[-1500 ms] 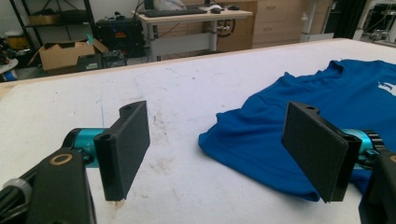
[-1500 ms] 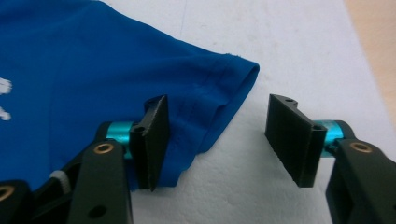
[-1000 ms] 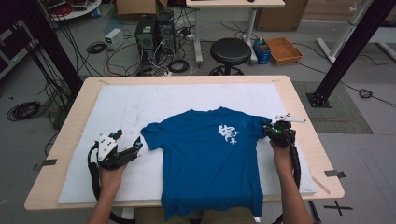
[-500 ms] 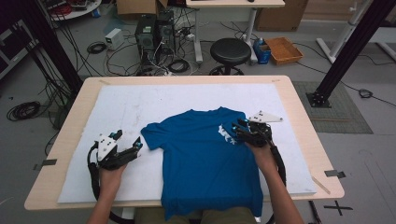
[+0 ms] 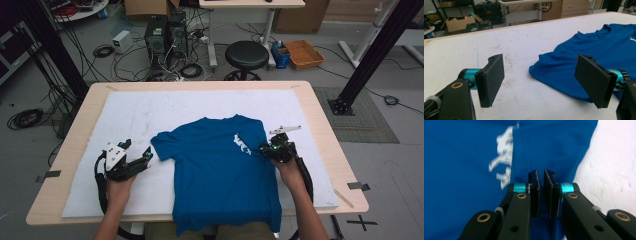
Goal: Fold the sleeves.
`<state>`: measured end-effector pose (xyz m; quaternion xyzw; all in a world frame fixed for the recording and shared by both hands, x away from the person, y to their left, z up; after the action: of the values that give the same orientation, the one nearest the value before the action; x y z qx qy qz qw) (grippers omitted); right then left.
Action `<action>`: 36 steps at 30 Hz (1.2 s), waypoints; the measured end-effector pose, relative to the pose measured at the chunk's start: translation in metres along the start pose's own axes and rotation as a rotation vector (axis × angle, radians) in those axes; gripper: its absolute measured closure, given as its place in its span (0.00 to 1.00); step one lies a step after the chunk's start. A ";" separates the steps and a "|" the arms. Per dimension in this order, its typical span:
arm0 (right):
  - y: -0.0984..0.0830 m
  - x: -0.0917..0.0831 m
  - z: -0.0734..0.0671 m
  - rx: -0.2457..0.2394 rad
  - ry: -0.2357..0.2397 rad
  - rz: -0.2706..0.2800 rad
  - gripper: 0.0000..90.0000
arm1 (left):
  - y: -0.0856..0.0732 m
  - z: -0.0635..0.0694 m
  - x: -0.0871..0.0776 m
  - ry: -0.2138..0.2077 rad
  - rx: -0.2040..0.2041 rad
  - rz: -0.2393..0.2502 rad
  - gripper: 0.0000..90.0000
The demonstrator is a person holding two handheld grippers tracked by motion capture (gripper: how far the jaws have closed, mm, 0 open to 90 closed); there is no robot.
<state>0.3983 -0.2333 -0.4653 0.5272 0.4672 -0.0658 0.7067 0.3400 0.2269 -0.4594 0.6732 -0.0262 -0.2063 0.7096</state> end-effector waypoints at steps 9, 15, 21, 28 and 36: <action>-0.012 -0.029 0.026 0.159 0.115 0.230 0.69 | 0.000 0.001 0.005 0.021 0.003 -0.049 0.28; -0.023 -0.054 0.047 0.162 -0.119 0.352 0.43 | 0.000 0.009 0.016 0.003 -0.025 -0.157 0.39; -0.032 -0.063 0.059 0.165 -0.242 0.372 0.31 | 0.002 0.016 0.048 0.078 -0.030 -0.340 0.48; -0.038 -0.063 0.059 0.152 -0.236 0.357 0.31 | -0.002 0.011 0.067 0.146 -0.094 -0.430 0.47; -0.034 -0.062 0.053 0.119 -0.233 0.351 0.31 | 0.006 0.025 0.070 0.069 -0.098 -0.421 0.97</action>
<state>0.3754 -0.3154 -0.4429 0.6302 0.2786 -0.0296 0.7241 0.3981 0.1803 -0.4679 0.6353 0.1494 -0.3278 0.6831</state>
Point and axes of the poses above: each handheld gripper's, and its own axes: x roughly forward along the jaws, y roughly out of its top, z roughly to its right, the point moved 4 cm from there along x, roughly forward along the jaws, and after that the axes turned 7 degrees about -x, right-handed, at the moved point
